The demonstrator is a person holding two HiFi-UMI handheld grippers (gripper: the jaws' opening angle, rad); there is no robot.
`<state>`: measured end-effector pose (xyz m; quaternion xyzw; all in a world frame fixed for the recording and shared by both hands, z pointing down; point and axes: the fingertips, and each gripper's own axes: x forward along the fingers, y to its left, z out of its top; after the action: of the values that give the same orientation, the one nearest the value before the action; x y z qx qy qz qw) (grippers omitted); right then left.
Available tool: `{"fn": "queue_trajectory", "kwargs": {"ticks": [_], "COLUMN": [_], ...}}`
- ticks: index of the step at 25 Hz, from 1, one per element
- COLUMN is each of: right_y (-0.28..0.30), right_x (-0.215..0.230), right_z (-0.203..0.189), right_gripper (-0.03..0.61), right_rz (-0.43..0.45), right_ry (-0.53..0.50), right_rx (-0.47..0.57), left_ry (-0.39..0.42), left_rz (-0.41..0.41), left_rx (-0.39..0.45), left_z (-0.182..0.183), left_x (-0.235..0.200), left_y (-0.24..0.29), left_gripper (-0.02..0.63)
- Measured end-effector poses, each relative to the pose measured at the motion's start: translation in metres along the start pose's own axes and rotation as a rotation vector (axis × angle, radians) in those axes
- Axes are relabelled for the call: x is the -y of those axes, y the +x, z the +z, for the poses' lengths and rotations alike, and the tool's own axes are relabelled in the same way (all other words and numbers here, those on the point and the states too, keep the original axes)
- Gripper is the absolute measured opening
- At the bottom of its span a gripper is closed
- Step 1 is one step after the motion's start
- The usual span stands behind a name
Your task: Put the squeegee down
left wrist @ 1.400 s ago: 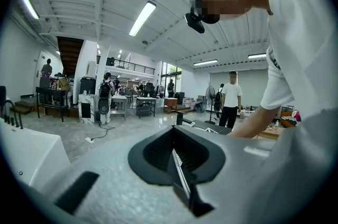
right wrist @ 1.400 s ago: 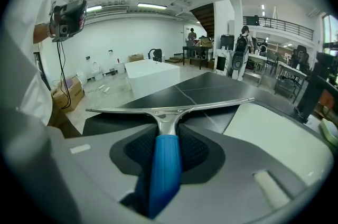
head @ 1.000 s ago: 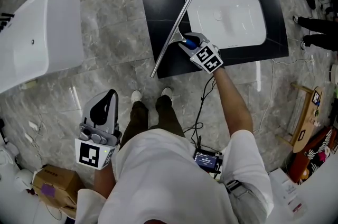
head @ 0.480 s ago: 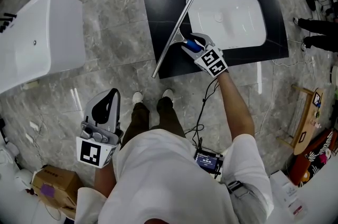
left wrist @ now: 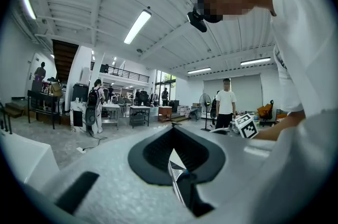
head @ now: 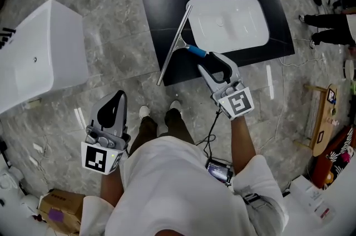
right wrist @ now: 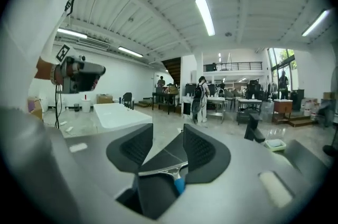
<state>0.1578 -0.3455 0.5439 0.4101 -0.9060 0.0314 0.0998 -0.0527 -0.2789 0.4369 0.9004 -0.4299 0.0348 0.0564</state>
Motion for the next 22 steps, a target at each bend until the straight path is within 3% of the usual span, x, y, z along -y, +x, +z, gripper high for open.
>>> {"fn": "queue_trajectory", "kwargs": {"ticks": [12, 22], "right_y": [-0.101, -0.093], "right_x": [-0.070, -0.123], "right_z": [0.157, 0.198], "right_gripper": [0.092, 0.009], "right_rz": [-0.197, -0.123], "right_ry": [-0.011, 0.010], "right_rx": [0.284, 0.322], "left_ry": [0.044, 0.065], "left_rz": [-0.157, -0.166], "left_rx": [0.103, 0.130], "left_z": [0.048, 0.059], "left_x": [0.032, 0.030], "left_y": [-0.005, -0.037], "left_gripper": [-0.004, -0.005]}}
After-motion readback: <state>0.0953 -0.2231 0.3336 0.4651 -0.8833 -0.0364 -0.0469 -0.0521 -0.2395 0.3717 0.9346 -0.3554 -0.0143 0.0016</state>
